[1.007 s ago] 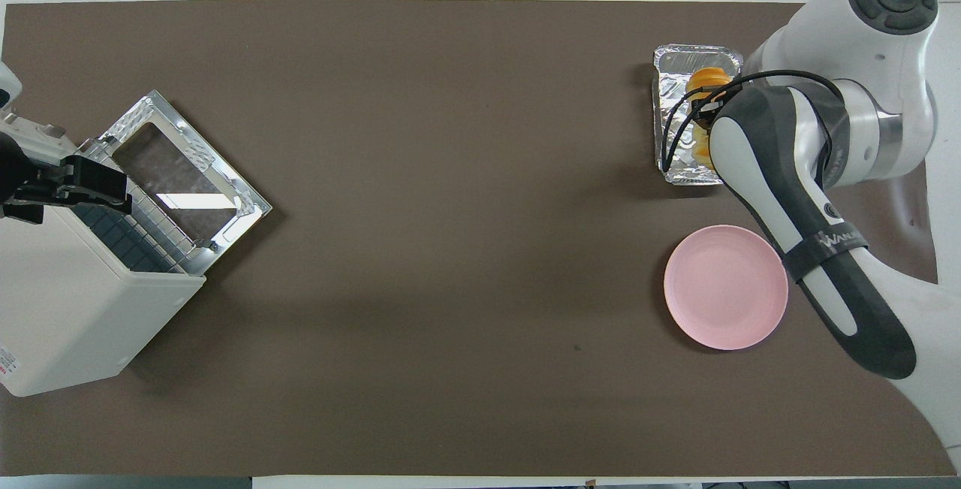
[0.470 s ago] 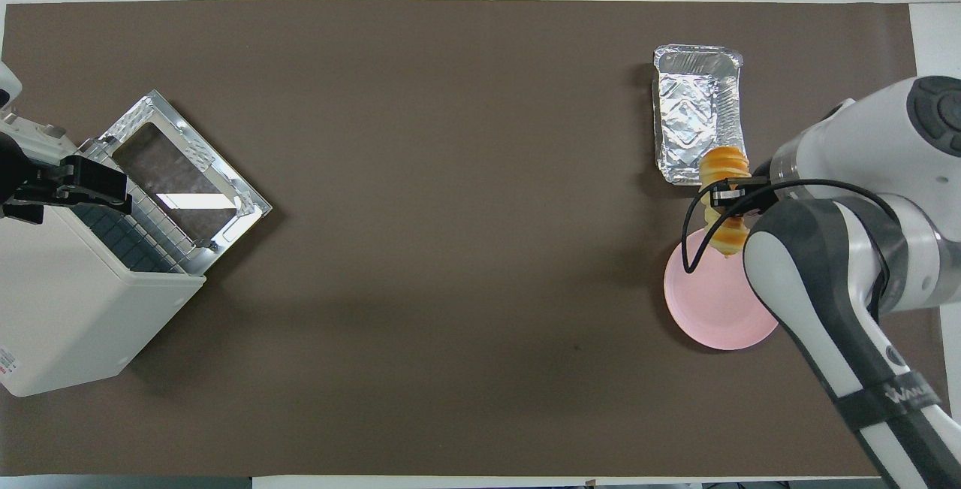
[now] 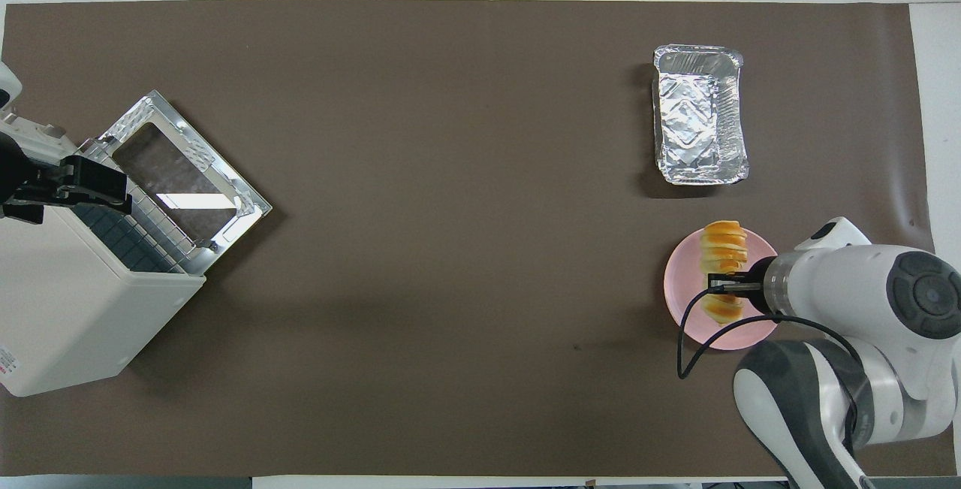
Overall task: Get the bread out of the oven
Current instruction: 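Carry the bread slices onto the pink plate with the right gripper, then open the right gripper and withdraw it from the plate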
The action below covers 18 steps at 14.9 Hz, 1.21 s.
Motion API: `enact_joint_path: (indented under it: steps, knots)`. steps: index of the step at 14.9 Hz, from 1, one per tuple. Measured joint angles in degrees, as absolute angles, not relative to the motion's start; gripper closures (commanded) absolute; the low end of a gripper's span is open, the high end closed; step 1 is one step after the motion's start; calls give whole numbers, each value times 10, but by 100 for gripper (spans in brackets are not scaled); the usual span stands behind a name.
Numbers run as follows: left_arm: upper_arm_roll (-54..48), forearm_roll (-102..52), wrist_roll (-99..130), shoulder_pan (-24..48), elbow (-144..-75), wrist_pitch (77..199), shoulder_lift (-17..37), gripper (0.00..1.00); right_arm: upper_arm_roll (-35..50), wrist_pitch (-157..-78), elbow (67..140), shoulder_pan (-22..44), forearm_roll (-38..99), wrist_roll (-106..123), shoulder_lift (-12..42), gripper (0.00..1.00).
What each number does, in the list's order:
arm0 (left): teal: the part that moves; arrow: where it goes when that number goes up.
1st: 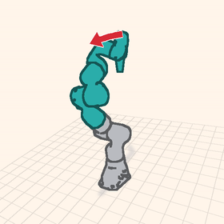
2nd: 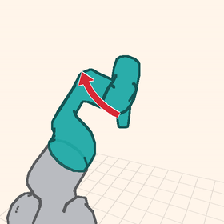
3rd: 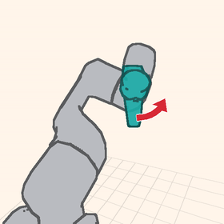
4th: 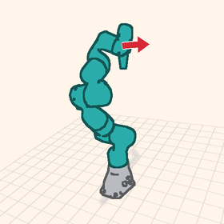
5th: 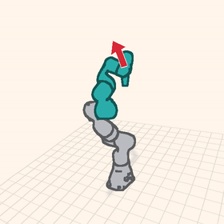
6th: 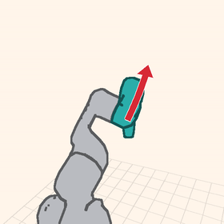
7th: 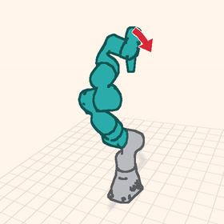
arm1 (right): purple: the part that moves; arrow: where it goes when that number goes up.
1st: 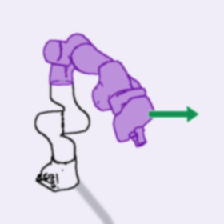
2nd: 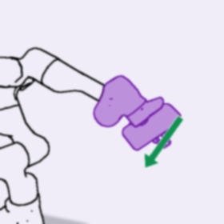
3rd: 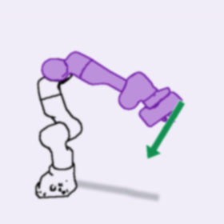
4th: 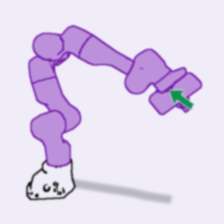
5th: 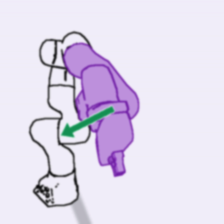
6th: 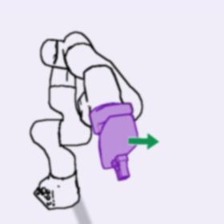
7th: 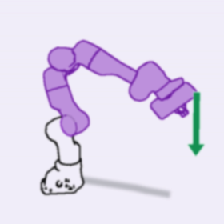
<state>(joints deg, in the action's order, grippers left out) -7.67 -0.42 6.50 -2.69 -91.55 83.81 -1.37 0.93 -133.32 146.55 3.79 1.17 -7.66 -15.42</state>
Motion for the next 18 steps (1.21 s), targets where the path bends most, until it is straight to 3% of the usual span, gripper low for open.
enact_joint_path:
  steps: [7,8,10,11,18]
  knots:
    - [-77,-4,65,-27,-916,838,-14,0,9,-1394,1525,38,12,-77,-165,100]
    - [-77,-4,65,-27,-916,838,-14,0,9,-1400,1527,38,12,-77,-165,93]
    - [-77,-4,65,-27,-916,838,-14,0,9,-1408,1530,38,12,-77,-164,23]
    - [-77,-4,65,-27,-916,838,-14,0,9,-1408,1531,38,12,-77,-163,0]
    - [-77,-4,65,-27,-916,838,-14,0,9,-1410,1522,38,12,-77,-160,0]
